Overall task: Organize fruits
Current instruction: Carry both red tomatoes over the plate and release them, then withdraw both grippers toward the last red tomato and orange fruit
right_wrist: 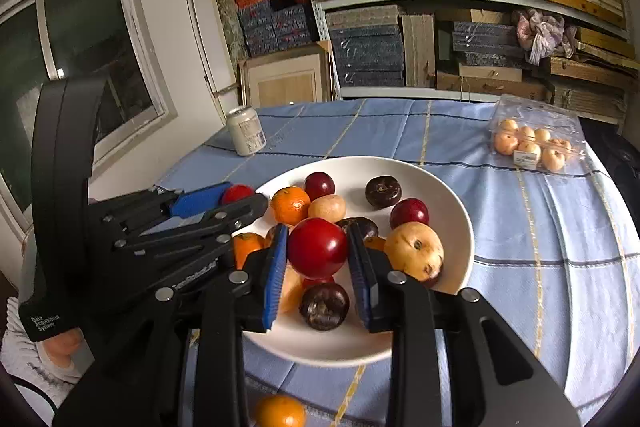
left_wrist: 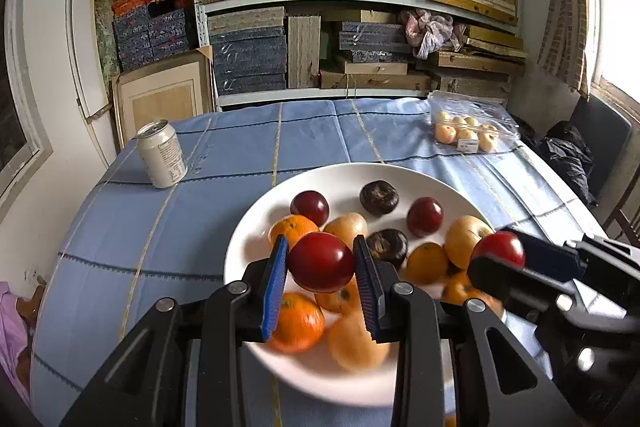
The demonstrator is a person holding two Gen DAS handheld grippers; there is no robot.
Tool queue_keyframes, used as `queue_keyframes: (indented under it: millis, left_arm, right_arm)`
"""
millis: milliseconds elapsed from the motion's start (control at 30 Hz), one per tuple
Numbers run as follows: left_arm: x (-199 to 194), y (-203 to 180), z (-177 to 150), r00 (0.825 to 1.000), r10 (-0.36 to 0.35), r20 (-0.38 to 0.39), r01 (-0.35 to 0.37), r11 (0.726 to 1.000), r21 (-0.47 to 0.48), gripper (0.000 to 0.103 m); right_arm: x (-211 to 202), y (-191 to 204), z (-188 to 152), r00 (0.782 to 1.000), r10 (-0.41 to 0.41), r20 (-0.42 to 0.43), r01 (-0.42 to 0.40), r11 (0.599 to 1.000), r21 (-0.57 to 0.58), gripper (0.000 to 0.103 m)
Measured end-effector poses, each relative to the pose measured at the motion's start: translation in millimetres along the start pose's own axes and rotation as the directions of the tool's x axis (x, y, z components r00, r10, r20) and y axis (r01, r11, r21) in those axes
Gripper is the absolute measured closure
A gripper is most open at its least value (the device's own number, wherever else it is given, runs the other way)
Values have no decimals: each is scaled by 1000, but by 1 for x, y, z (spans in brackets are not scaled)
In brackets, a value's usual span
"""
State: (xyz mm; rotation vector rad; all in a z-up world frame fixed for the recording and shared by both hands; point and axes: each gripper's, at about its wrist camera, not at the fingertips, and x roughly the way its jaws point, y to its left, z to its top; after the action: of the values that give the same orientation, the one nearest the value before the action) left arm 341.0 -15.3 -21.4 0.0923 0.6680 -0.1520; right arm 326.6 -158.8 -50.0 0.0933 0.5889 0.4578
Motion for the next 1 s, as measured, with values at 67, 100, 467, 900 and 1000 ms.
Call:
queue_keyframes:
  millis: [67, 100, 467, 900, 1000]
  left_arm:
    - [7, 2, 3, 1000, -1, -5, 1, 1000, -4, 70]
    - [12, 2, 5, 1000, -2, -7, 2, 1000, -7, 70]
    - [44, 7, 7, 999, -9, -47, 8, 1000, -22, 69]
    - [15, 2, 7, 999, 42, 7, -42, 999, 6, 52]
    - [2, 2, 6, 999, 48, 19, -49, 999, 4, 50]
  right_arm:
    - [10, 0, 2, 1000, -3, -11, 3, 1000, -1, 74]
    - [14, -1, 3, 1000, -4, -14, 4, 1000, -2, 74]
    - [44, -15, -2, 998, -39, -51, 39, 999, -1, 73]
    - [12, -19, -2, 999, -43, 18, 42, 999, 22, 63]
    - [-3, -20, -8, 999, -38, 38, 37, 998, 46, 62]
